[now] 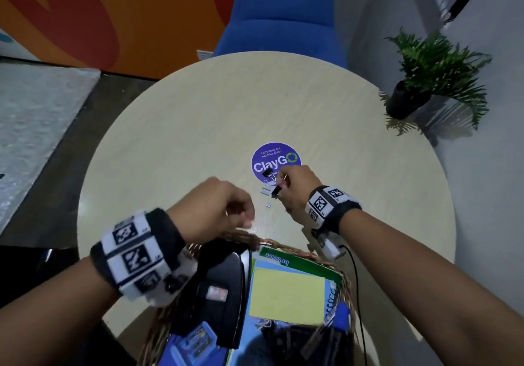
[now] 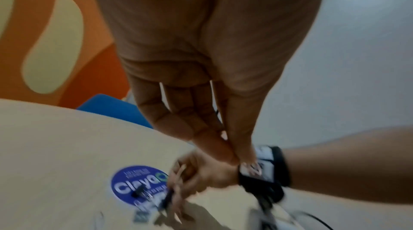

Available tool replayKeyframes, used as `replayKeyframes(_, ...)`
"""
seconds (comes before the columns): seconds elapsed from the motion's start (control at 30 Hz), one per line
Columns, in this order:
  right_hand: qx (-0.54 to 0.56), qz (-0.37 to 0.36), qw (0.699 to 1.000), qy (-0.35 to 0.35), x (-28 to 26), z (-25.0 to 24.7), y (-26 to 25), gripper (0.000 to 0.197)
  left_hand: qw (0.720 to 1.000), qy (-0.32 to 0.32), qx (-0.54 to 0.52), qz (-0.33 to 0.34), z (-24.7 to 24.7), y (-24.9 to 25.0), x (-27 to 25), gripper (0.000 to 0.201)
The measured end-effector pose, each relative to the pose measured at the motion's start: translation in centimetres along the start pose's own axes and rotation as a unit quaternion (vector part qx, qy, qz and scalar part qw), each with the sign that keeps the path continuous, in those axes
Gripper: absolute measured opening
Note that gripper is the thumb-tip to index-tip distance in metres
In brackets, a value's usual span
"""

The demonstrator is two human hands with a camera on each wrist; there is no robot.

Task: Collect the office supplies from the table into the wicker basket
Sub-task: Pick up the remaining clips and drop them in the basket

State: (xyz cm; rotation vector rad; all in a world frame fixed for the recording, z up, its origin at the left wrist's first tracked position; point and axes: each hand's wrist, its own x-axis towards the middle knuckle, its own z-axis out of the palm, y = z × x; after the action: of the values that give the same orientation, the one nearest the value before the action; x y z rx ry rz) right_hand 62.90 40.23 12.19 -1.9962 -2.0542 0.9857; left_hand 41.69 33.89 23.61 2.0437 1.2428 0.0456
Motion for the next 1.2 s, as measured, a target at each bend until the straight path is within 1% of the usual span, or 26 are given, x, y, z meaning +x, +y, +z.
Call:
replayKeyframes(0.03,0.039,0.000,0.999,0.007,-0.4,-0.6,0.3,0.016,0.999,-0.033,0.009,0.010,0.9,0.4,-1.3,0.005)
replayKeyframes(0.07,0.079,-0.003,0.997,0.017,-1.1,-1.3,0.5,0.019,0.998,-0.062,0.022,0.021,1.8,0.8,-2.4,0.004)
replayKeyframes(0.13,0.156,-0.022,0.987,0.025,-3.2,-3.1,0.9,0.022,0.992,-0.113,0.037,0.040,3.5,1.2,-4.0,0.011)
replayKeyframes(0.2,0.226,-0.040,0.973,0.003,-6.2,-4.7,0.9,0.021,0.988,-0.144,0.032,0.045,4.2,1.3,-4.7,0.013)
replayKeyframes(0.23,0.241,-0.048,0.969,-0.017,-8.0,-5.4,0.7,0.022,0.988,-0.144,0.038,0.047,4.2,1.2,-4.6,0.015)
replayKeyframes(0.27,0.231,-0.054,0.971,-0.037,-9.6,-5.8,0.5,0.022,0.989,-0.132,0.046,0.048,3.9,0.8,-4.3,0.017)
replayKeyframes(0.33,0.178,-0.064,0.979,-0.072,-12.6,-6.1,0.1,0.023,0.994,-0.078,0.057,0.047,2.6,-0.1,-2.8,0.020)
replayKeyframes(0.4,0.135,-0.081,0.981,-0.116,-15.0,-5.5,-0.5,0.022,0.997,-0.005,0.068,0.045,1.0,-1.2,0.0,0.019)
replayKeyframes(0.47,0.092,-0.108,0.975,-0.173,-16.8,-4.4,-1.1,0.021,0.992,0.046,0.114,0.031,-0.3,-2.4,4.0,0.020)
replayKeyframes(0.53,0.035,-0.130,0.966,-0.219,-17.7,-3.3,-1.4,0.025,0.981,0.056,0.183,0.008,-1.0,-3.8,8.2,0.026)
replayKeyframes(0.57,0.022,-0.137,0.963,-0.230,-17.6,-3.1,-1.4,0.028,0.976,0.044,0.214,0.003,-0.9,-4.4,10.2,0.030)
replayKeyframes(0.6,0.032,-0.135,0.963,-0.229,-17.2,-3.4,-1.3,0.028,0.972,0.027,0.233,0.005,-0.6,-4.9,11.9,0.035)
replayKeyframes(0.63,0.058,-0.125,0.968,-0.209,-16.4,-3.9,-1.0,0.027,0.970,0.006,0.242,0.013,-0.2,-5.2,13.4,0.037)
replayKeyframes(0.67,0.088,-0.112,0.976,-0.166,-15.2,-4.5,-0.5,0.024,0.968,-0.012,0.249,0.026,0.3,-5.5,14.7,0.038)
replayKeyframes(0.7,0.106,-0.094,0.984,-0.109,-13.5,-5.1,0.2,0.022,0.966,-0.027,0.254,0.041,0.9,-5.8,15.6,0.038)
replayKeyframes(0.77,0.103,-0.066,0.992,-0.011,-9.8,-5.8,1.5,0.020,0.959,-0.048,0.273,0.063,2.0,-6.1,17.0,0.037)
replayKeyframes(0.8,0.086,-0.050,0.995,0.014,-8.0,-5.8,2.2,0.019,0.954,-0.052,0.288,0.071,2.5,-6.3,17.5,0.035)
replayKeyframes(0.87,0.055,-0.009,0.998,0.023,-4.7,-5.0,3.0,0.014,0.956,-0.063,0.281,0.064,3.1,-6.5,18.0,0.029)
replayKeyframes(0.93,0.049,0.043,0.997,0.038,-2.1,-3.5,2.9,0.005,0.962,-0.061,0.262,0.046,3.5,-6.7,18.3,0.031)
replayKeyframes(0.97,0.049,0.067,0.995,0.046,-1.2,-2.8,2.6,0.004,0.968,-0.056,0.243,0.031,3.6,-6.9,18.4,0.032)
replayKeyframes(1.07,0.017,0.128,0.991,0.032,0.8,-1.2,1.6,0.018,0.977,-0.025,0.214,0.004,3.4,-7.4,18.4,0.027)
replayKeyframes(1.13,-0.024,0.146,0.989,0.024,1.6,-0.6,1.2,0.026,0.982,0.005,0.189,-0.027,3.0,-7.5,17.8,0.024)
replayKeyframes(1.2,-0.035,0.153,0.987,0.028,1.9,-0.2,1.1,0.028,0.985,0.027,0.162,-0.049,2.1,-7.2,16.8,0.026)
